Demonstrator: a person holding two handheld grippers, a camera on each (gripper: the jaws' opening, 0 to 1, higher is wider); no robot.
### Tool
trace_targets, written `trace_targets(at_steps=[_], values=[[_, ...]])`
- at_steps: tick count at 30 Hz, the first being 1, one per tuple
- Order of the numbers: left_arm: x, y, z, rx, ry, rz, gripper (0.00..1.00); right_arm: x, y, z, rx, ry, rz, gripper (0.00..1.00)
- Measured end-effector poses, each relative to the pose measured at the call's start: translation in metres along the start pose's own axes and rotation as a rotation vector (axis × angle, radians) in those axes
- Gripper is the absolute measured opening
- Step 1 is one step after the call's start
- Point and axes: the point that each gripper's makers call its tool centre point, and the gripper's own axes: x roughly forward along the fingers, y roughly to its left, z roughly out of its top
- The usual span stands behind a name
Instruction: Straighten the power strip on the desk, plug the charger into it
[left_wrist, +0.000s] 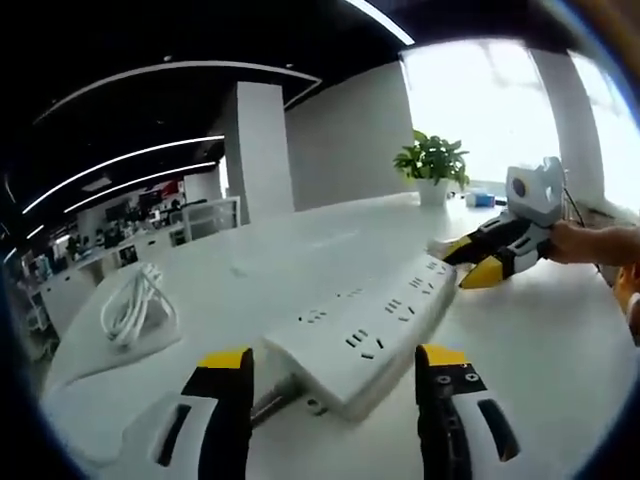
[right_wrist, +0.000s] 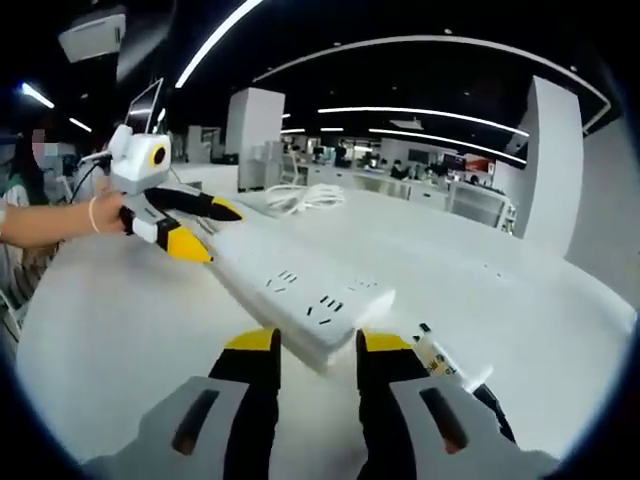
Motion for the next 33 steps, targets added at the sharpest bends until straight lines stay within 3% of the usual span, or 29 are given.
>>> trace_targets(at_steps=[9, 19, 33], values=[[-0.009, -0.003, 0.0, -0.018, -0.016, 0.002, 0.74, -0.006, 0.006, 0.009, -0.046, -0.018, 0.006, 0.36], [-0.024, -0.011, 0.001, -0.036, -0.055, -0.001, 0.82, -0.018, 0.013, 0.019, -0.011, -0.072, 0.051, 0.44], [-0.048, -0.028, 0.002, -0.019, -0.102, 0.012, 0.95, -0.049, 0.007, 0.032, -0.023, -0.172, 0.024, 0.64]])
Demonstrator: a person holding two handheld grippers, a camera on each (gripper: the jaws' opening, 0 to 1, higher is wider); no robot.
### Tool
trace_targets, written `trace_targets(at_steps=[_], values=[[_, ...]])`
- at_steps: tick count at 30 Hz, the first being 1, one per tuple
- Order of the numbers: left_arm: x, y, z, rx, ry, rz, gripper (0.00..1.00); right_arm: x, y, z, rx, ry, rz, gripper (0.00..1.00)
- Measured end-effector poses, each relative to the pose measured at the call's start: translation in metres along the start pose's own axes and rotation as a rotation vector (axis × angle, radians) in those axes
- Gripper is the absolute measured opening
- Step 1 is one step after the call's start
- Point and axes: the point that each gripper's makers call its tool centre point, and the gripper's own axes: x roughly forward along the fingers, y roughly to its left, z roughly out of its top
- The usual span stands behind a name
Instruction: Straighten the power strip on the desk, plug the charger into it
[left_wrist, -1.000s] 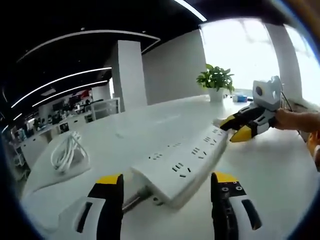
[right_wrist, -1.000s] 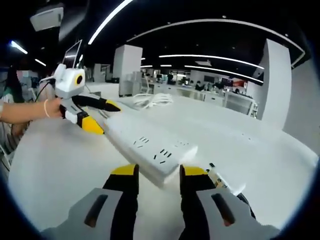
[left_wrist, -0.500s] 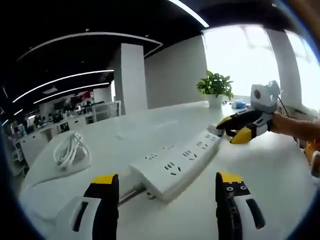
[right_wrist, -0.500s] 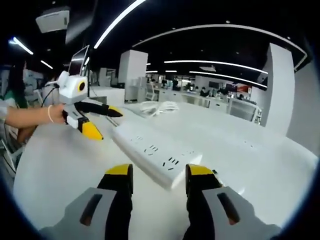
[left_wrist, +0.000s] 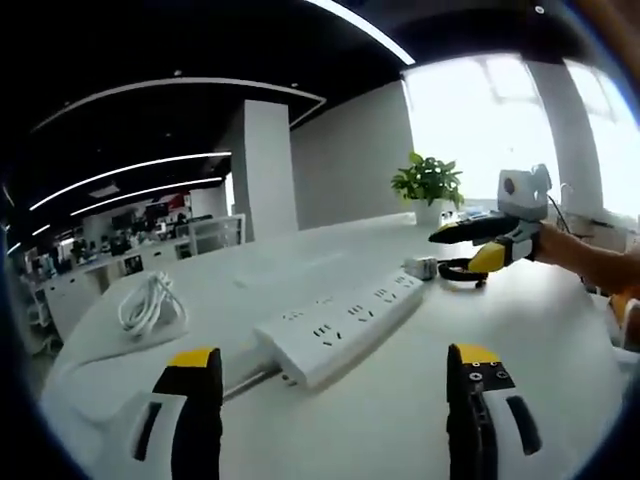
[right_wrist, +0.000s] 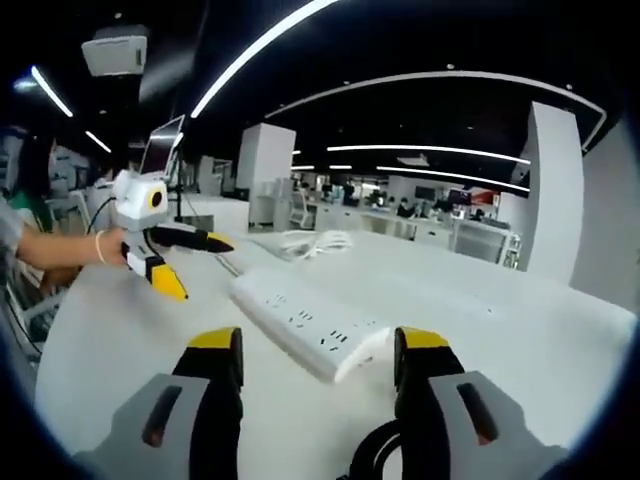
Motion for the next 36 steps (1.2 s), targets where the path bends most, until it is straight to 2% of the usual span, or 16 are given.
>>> trace_targets(at_steps=[3, 9, 16, 22, 27, 31, 36], values=[[-0.002, -0.004, -0.001, -0.001, -0.002, -0.006, 0.97, -0.004, -0.003, -0.004, -0.001, 0.003, -0.003, 0.67], [-0.009, -0.009, 0.0, 0.001, -0.01, -0.009, 0.99, -0.015, -0.01, -0.003, 0.045, -0.036, -0.009, 0.7], [-0.02, -0.011, 0.009, -0.024, -0.07, 0.002, 0.99, -0.031, -0.018, -0.006, 0.037, -0.044, -0.043, 0.76], [-0.03, -0.009, 0.011, -0.051, -0.099, 0.016, 0.99, -0.046, -0.023, -0.004, 0.026, -0.06, -0.072, 0.86], [-0.039, -0.008, 0.011, -0.059, -0.111, 0.025, 0.99, -0.055, -0.021, -0.003, 0.033, -0.069, -0.072, 0.95], [-0.049, -0.008, 0.013, -0.058, -0.12, 0.034, 0.99, -0.06, -0.016, -0.006, 0.01, -0.046, -0.066, 0.99], [-0.06, -0.009, 0.013, -0.056, -0.125, 0.039, 0.99, -0.068, -0.011, -0.009, 0.021, -0.042, -0.058, 1.0]])
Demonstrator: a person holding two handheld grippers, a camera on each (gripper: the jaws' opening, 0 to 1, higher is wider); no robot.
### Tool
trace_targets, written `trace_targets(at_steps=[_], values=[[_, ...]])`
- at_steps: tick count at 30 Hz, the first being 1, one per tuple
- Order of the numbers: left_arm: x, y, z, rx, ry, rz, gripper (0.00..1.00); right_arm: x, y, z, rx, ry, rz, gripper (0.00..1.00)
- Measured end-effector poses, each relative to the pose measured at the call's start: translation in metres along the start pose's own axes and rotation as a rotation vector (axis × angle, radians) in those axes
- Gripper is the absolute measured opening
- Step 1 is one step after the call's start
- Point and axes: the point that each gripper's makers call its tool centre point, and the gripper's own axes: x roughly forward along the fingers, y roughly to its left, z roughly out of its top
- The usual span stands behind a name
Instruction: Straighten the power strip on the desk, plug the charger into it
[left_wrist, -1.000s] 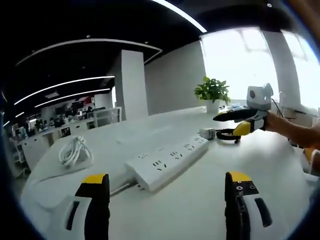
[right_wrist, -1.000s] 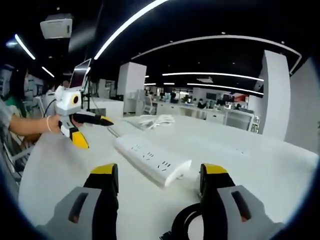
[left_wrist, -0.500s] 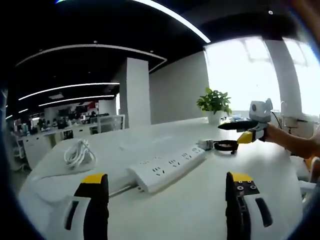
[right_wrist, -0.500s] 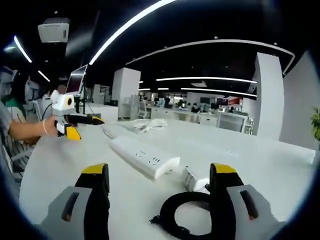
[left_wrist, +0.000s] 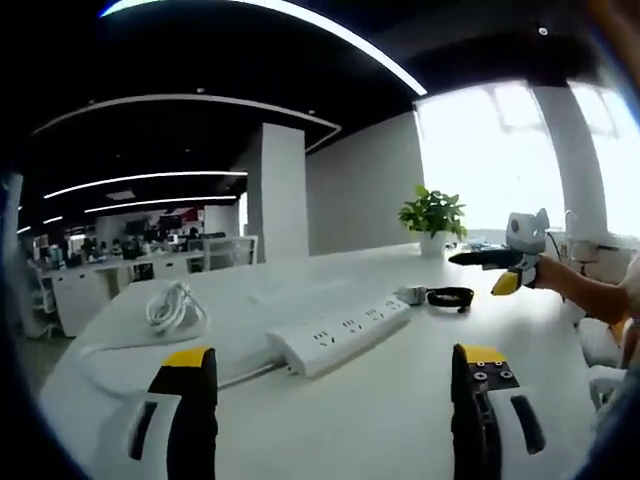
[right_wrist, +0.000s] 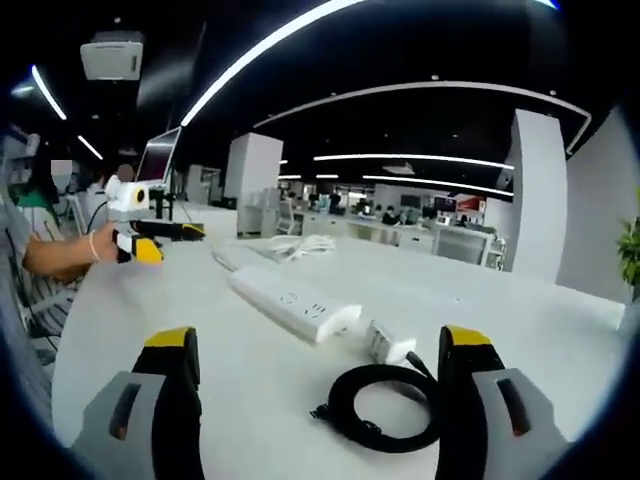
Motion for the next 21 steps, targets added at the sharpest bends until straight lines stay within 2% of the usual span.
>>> trace_targets(at_steps=[4, 12, 21], values=[[-0.01, 0.001, 0.001, -0.013, -0.012, 0.008, 0.99, -0.006, 0.003, -0.002, 0.026, 0.004, 0.001, 1.0], [-0.024, 0.005, -0.004, -0.015, -0.009, 0.032, 0.99, -0.013, 0.003, -0.008, -0.002, 0.037, -0.013, 0.99], [-0.028, 0.005, -0.011, -0.017, 0.003, 0.038, 0.99, -0.013, -0.006, -0.02, 0.011, 0.071, -0.018, 0.95]])
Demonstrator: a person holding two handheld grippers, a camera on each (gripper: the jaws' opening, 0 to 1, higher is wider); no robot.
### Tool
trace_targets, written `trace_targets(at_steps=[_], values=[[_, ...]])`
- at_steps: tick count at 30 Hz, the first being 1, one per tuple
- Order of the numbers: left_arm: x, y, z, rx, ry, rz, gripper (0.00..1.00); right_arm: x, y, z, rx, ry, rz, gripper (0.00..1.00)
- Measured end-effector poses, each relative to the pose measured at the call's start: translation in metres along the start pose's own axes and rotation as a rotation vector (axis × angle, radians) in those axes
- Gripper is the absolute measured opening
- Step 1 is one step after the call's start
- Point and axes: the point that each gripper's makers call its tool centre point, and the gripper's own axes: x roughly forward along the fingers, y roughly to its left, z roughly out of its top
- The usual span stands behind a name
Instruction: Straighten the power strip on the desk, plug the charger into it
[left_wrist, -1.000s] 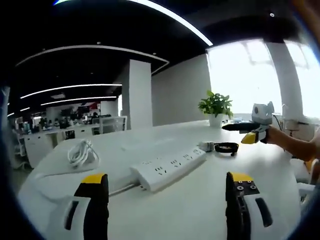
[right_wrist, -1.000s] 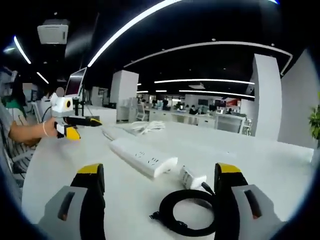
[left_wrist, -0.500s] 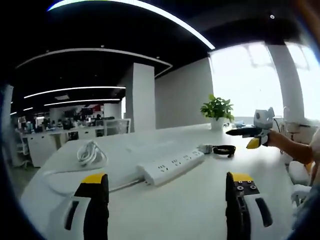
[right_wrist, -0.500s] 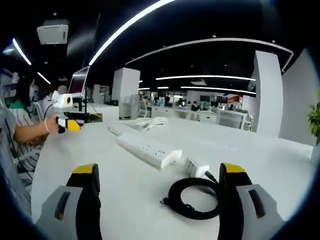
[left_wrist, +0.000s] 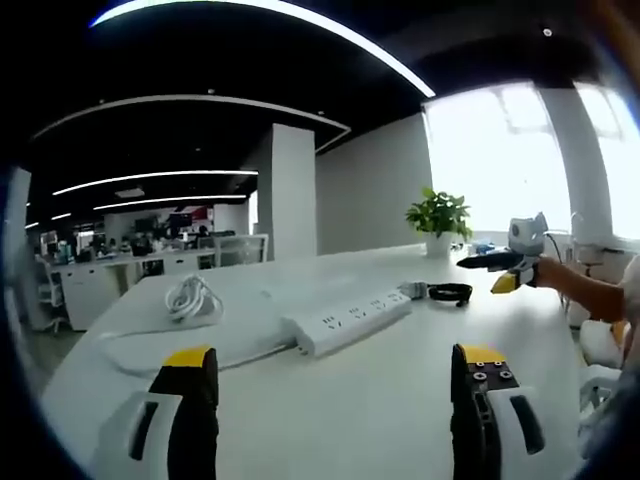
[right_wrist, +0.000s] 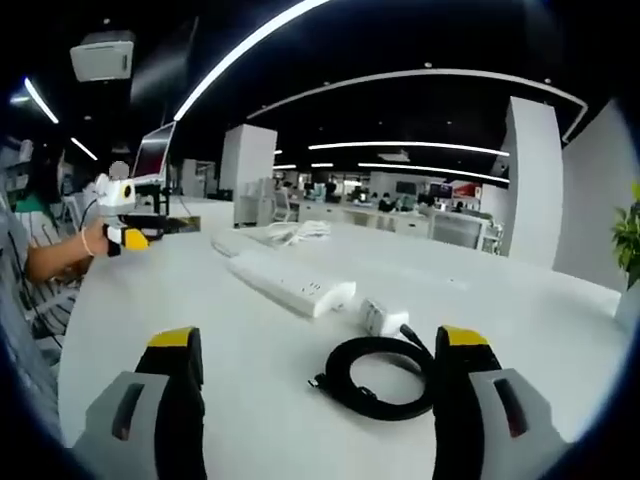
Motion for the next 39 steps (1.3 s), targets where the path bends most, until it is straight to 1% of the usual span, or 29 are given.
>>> trace_targets(at_steps=[3, 7, 9, 13, 16, 20, 22, 25, 28, 30, 34, 39], values=[[0.0, 0.0, -0.001, -0.001, 0.001, -0.002, 0.98, 0.002, -0.003, -0.006, -0.011, 0.022, 0.0, 0.91], [0.0, -0.003, 0.0, -0.011, -0.009, -0.009, 0.96, 0.005, -0.006, -0.015, -0.013, 0.057, 0.017, 0.83], [0.001, -0.004, 0.0, -0.015, -0.011, -0.012, 0.96, 0.005, -0.006, -0.019, -0.028, 0.073, 0.037, 0.79], [0.001, -0.006, -0.001, -0.014, -0.012, -0.01, 0.96, 0.005, -0.01, -0.024, -0.057, 0.101, 0.05, 0.75], [0.0, -0.007, 0.0, -0.017, -0.021, -0.011, 0.96, 0.005, -0.014, -0.026, -0.057, 0.113, 0.061, 0.67], [0.0, -0.006, 0.002, -0.024, -0.03, -0.008, 0.96, 0.007, -0.018, -0.03, -0.036, 0.128, 0.08, 0.59], [0.0, -0.007, 0.002, -0.025, -0.035, -0.009, 0.96, 0.008, -0.016, -0.031, -0.059, 0.126, 0.102, 0.53], [0.0, -0.006, 0.002, -0.029, -0.038, -0.006, 0.95, 0.01, -0.018, -0.034, -0.063, 0.153, 0.12, 0.45], [0.0, -0.006, 0.002, -0.027, -0.04, -0.006, 0.95, 0.011, -0.021, -0.038, -0.06, 0.177, 0.127, 0.42], [0.0, -0.007, 0.003, -0.026, -0.045, -0.007, 0.95, 0.011, -0.022, -0.04, -0.06, 0.187, 0.133, 0.42], [0.001, -0.006, 0.001, -0.025, -0.042, -0.004, 0.94, 0.012, -0.02, -0.043, -0.049, 0.205, 0.158, 0.38], [0.001, -0.007, 0.0, -0.029, -0.043, -0.008, 0.94, 0.013, -0.018, -0.045, -0.047, 0.228, 0.181, 0.38]])
